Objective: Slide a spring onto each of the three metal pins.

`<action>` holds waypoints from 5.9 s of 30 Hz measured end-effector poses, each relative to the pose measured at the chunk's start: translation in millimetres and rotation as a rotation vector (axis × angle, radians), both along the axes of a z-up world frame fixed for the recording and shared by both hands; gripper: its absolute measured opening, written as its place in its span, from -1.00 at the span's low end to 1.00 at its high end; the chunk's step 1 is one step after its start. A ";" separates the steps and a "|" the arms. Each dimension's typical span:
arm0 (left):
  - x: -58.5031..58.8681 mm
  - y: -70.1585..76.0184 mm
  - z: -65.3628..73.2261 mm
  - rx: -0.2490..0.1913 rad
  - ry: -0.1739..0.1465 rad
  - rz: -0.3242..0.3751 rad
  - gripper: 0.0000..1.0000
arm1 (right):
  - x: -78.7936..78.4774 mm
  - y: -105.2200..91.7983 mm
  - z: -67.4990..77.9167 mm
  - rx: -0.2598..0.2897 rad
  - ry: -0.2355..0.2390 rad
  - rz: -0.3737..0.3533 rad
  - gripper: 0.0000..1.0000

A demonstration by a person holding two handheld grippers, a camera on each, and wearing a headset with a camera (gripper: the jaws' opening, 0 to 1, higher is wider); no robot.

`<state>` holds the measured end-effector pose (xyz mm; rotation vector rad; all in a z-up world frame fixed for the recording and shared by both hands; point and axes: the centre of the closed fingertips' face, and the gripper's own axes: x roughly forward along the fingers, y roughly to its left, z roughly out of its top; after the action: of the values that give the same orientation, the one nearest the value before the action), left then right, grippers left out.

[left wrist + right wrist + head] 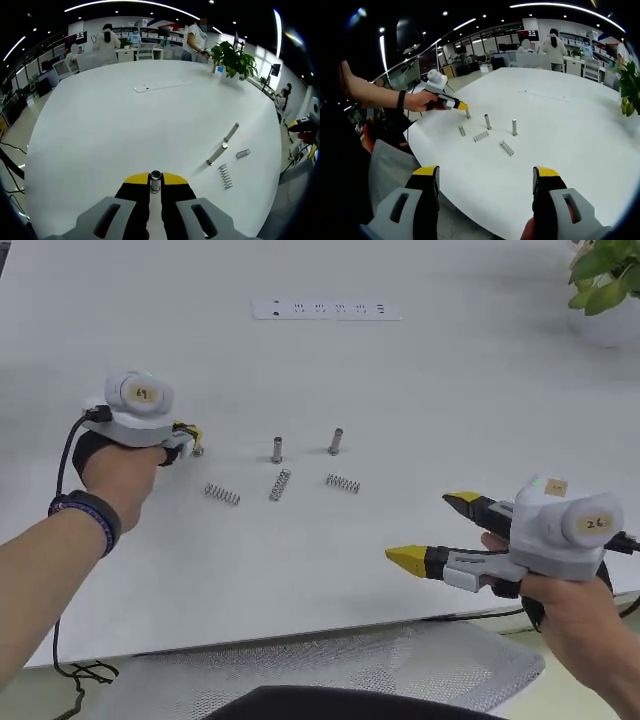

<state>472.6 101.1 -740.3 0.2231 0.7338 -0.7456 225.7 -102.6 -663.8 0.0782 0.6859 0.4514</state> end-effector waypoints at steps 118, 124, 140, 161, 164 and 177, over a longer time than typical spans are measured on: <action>-91.4 73.1 16.4 0.054 -0.039 -0.046 -0.27 | -10.9 7.6 -3.3 0.030 -0.001 0.029 0.51; -92.8 67.9 16.9 0.077 -0.046 -0.106 -0.27 | -11.2 7.1 -3.1 0.027 0.003 0.032 0.51; -96.0 40.1 12.2 0.135 -0.055 -0.298 -0.28 | -10.0 5.6 -5.5 0.029 0.006 0.036 0.51; -95.3 11.0 -3.4 0.257 -0.100 -0.536 -0.32 | -11.0 3.7 -8.6 0.026 0.016 0.036 0.51; -95.1 5.7 -5.2 0.257 -0.099 -0.556 -0.33 | -11.4 4.3 -9.1 0.022 0.018 0.037 0.51; -99.0 -18.3 -28.4 0.284 -0.064 -0.659 -0.30 | -9.9 8.4 -10.2 0.022 0.018 0.039 0.52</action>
<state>373.6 82.8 -768.7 0.7671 0.7063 -1.2494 215.9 -94.1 -674.0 0.0899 0.7015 0.4957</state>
